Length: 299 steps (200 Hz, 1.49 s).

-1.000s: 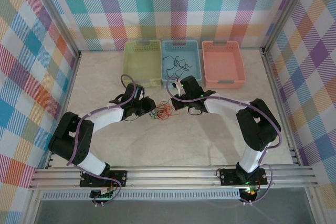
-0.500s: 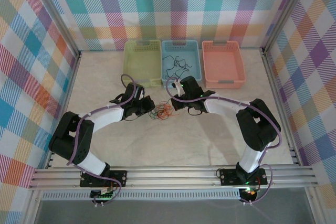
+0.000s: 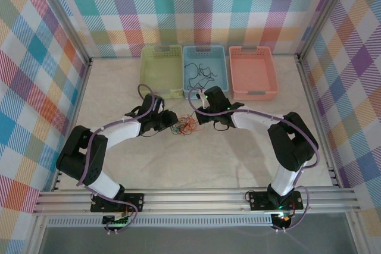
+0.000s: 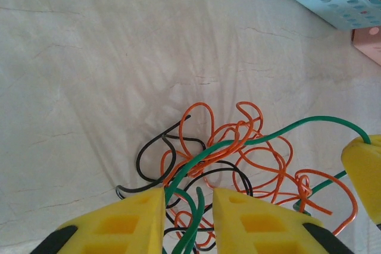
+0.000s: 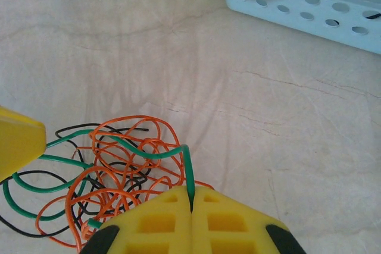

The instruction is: Untangle the cables

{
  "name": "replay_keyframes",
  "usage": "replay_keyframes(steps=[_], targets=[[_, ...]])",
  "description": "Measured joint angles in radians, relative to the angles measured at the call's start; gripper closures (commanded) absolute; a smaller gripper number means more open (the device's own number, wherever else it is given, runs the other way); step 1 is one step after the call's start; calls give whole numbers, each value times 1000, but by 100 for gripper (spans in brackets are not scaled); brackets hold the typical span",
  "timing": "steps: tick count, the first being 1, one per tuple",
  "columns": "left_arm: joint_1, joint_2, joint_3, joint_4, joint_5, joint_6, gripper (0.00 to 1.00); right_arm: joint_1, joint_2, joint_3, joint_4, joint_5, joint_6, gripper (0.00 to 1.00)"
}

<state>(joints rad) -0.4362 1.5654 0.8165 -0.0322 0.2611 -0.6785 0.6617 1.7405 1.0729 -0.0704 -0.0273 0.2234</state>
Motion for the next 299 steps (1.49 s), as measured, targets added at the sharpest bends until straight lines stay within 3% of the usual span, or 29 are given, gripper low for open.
replay_keyframes(steps=[82,197,229,299], targets=[[0,17,9,-2,19,3,77,0,2,9,-6,13,0,100],[-8,39,32,-18,42,18,77,0,5,10,-6,13,0,100],[-10,43,35,-18,54,18,72,0,5,10,-6,17,0,100],[-16,53,43,-19,71,19,77,0,5,10,-7,27,1,100]])
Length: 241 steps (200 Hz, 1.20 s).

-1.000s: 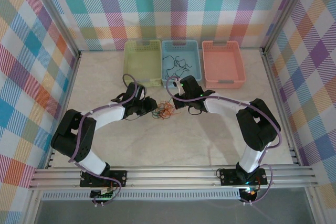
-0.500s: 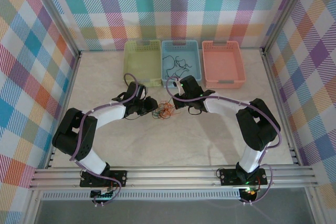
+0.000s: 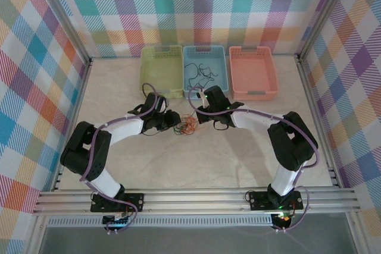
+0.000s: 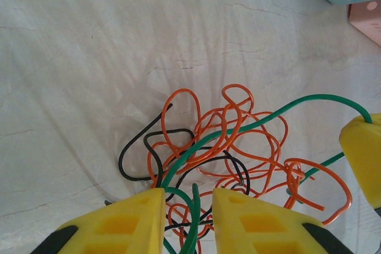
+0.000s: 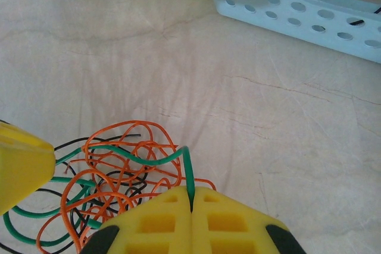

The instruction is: Untangle the cables

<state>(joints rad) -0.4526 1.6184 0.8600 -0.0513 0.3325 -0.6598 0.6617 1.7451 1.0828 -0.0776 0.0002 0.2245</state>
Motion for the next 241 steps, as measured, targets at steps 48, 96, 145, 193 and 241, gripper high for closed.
replay_keyframes(steps=[48,96,145,193,241], targets=[[-10,11,14,-3,8,3,82,0,1,2,-8,19,3,100],[-12,21,28,-2,19,7,78,0,9,13,-22,42,6,100],[-14,31,35,-7,26,14,77,0,9,13,-22,63,8,100],[-18,49,46,-24,38,22,79,0,10,13,-22,74,22,99],[-22,49,48,-26,45,26,83,0,10,13,-31,90,26,99]])
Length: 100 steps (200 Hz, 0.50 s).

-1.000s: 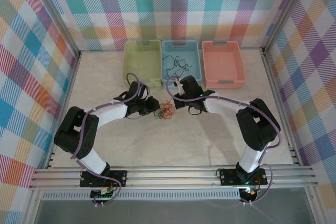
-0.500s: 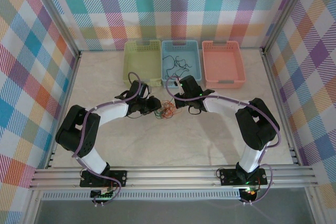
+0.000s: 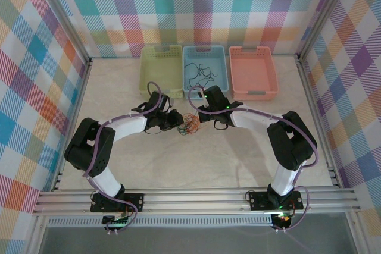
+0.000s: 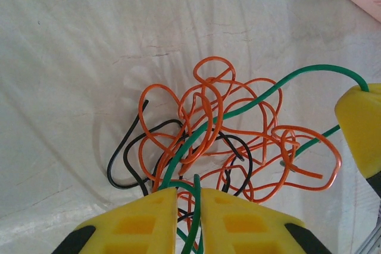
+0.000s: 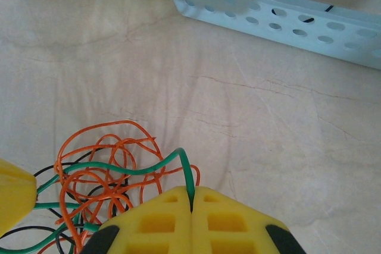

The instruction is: Untangle the cables

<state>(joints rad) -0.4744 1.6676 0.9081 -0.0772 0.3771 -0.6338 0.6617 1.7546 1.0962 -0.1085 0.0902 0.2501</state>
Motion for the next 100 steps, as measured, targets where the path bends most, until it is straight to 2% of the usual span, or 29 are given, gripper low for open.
replay_keyframes(steps=[62,81,100], targets=[[-5,0,5,0,1,0,91,0,0,0,-6,8,0,99],[-6,0,5,0,0,1,100,0,0,0,-6,13,1,99],[-6,0,5,0,-3,3,100,0,0,0,-6,20,3,99]])
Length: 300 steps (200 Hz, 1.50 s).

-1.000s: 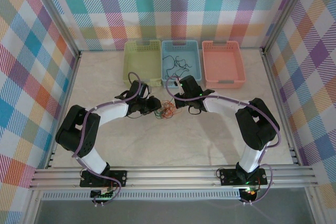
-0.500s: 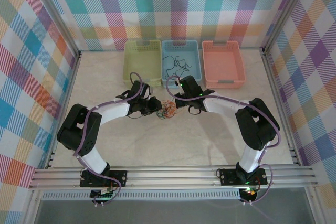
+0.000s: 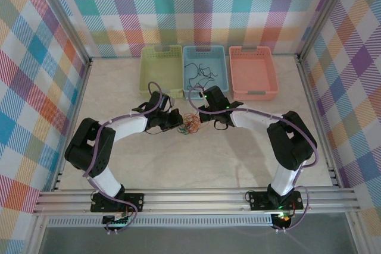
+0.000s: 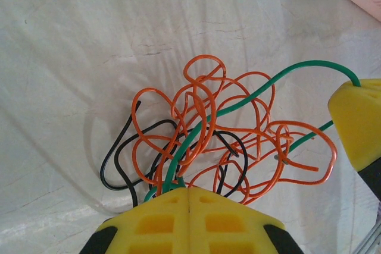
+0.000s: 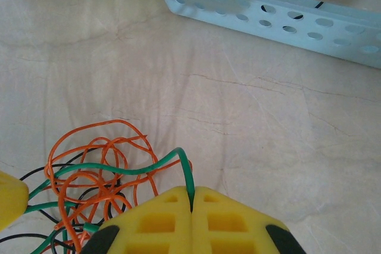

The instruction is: Untangle the cables

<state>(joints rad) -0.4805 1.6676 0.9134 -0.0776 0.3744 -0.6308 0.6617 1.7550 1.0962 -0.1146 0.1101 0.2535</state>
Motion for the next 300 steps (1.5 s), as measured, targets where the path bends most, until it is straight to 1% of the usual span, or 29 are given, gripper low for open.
replay_keyframes(steps=[64,106,174,229,248,262,287,294,300], targets=[[-1,-3,0,-19,-59,-5,100,0,0,0,-1,35,4,100],[-1,-37,-7,-23,-107,-11,100,-3,0,0,-2,63,26,100],[24,-180,-92,-9,-200,-43,100,-44,0,0,-42,120,84,100],[63,-330,-191,0,-311,-80,100,-106,-15,-18,-68,194,156,99],[68,-357,-197,2,-332,-84,100,-122,-28,-28,-70,196,170,100],[70,-358,-197,8,-328,-84,100,-126,-39,-42,-53,178,173,100],[71,-334,-198,47,-271,-83,100,-124,-69,-95,19,84,163,100],[71,-321,-198,63,-248,-82,89,-124,-75,-107,36,50,156,100],[71,-306,-197,76,-228,-80,78,-123,-77,-114,51,19,150,100]])
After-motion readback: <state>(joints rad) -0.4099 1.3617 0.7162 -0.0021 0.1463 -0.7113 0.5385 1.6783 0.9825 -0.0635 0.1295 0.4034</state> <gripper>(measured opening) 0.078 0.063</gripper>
